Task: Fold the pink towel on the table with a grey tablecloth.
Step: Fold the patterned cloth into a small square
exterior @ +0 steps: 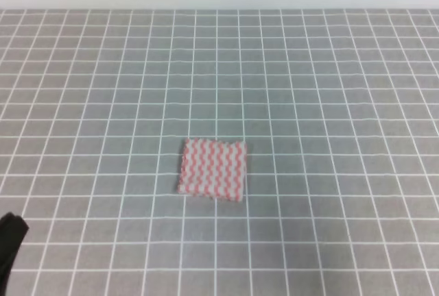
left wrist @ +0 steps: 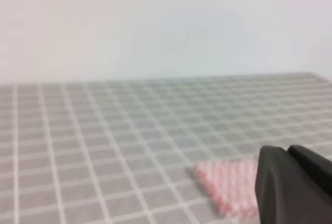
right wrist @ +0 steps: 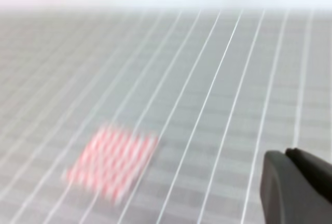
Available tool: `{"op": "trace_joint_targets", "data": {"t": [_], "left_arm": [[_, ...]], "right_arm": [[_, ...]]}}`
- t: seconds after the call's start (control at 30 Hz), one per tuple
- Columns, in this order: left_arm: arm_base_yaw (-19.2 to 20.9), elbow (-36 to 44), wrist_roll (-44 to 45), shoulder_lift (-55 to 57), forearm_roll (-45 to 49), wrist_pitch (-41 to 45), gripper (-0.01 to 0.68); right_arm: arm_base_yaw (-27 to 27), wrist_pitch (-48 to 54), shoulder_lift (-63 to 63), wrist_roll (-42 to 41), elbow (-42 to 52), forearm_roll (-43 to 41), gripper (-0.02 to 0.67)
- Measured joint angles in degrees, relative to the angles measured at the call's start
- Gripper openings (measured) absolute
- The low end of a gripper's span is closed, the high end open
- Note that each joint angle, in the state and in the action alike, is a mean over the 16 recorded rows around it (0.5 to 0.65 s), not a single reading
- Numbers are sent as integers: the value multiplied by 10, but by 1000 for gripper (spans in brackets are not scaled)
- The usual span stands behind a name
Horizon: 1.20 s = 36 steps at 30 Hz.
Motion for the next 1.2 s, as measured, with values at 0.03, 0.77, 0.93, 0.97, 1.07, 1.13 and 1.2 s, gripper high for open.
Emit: {"op": "trace_joint_targets", "data": {"t": [0.03, 0.77, 0.93, 0.97, 1.07, 1.13, 1.2], "left_arm": [[0, 11, 1, -1, 0, -2, -2], [0, 81, 5, 0, -1, 102, -2], [0, 81, 5, 0, -1, 104, -3], [0, 81, 5, 0, -1, 104, -3], [0, 81, 5, 0, -1, 103, -3], [0, 82, 5, 0, 0, 102, -2], [0, 83, 5, 2, 0, 102, -2]], "right_arm": [[0, -26, -15, -7, 18, 6, -17], [0, -149, -97, -63, 151, 48, -16], [-17, -150, -117, -64, 164, 39, -17], [-24, -153, -125, -64, 169, 36, -17], [-50, -163, -160, -64, 189, 32, -17], [-70, -170, -188, -65, 202, 29, -16], [-90, -174, -219, -64, 217, 28, -16]]}}
